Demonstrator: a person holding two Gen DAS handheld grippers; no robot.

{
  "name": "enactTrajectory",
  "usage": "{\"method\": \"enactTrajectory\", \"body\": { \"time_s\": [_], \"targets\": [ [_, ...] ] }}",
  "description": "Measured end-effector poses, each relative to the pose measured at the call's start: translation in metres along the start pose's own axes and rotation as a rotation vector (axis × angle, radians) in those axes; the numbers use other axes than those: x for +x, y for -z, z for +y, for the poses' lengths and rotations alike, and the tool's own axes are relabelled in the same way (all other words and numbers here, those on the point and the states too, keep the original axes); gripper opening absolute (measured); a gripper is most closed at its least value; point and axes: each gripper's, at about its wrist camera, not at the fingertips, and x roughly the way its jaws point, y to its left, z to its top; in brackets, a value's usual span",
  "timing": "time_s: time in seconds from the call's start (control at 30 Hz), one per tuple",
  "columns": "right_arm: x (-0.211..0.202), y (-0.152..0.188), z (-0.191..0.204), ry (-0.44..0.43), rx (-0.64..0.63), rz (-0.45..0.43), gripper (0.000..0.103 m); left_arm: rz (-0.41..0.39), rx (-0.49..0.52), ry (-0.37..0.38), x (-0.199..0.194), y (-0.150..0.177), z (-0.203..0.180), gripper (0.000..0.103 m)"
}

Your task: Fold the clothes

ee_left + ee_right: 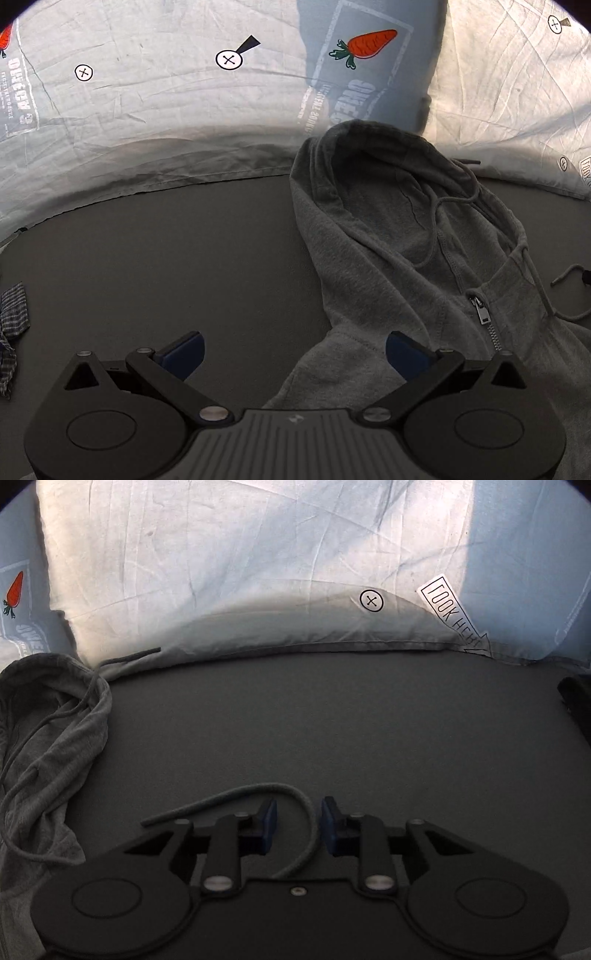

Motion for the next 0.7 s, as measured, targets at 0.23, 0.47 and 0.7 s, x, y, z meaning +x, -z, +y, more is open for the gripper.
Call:
{"method": "enactTrajectory", "body": {
  "time_s": [0.23,0.47,0.7],
  "targets": [
    [-0.078,-0.003,-0.003,-0.303,0.286,-0.104,0.002,0.087,-0.112,0.054,-0.03,0.046,-0.006,0.103],
    [-0.122,0.062,0.012,-0.804,0.712,0.038,0.002,0.147,-0.063,0.012,-0.032,0.074,-0.018,0.103],
    [-0.11,0.089,0.041,-0.618,0.654,0.224,0.022,0.158,-0.067,-0.054,-0.016,0.062,0.0,0.103]
  ]
}}
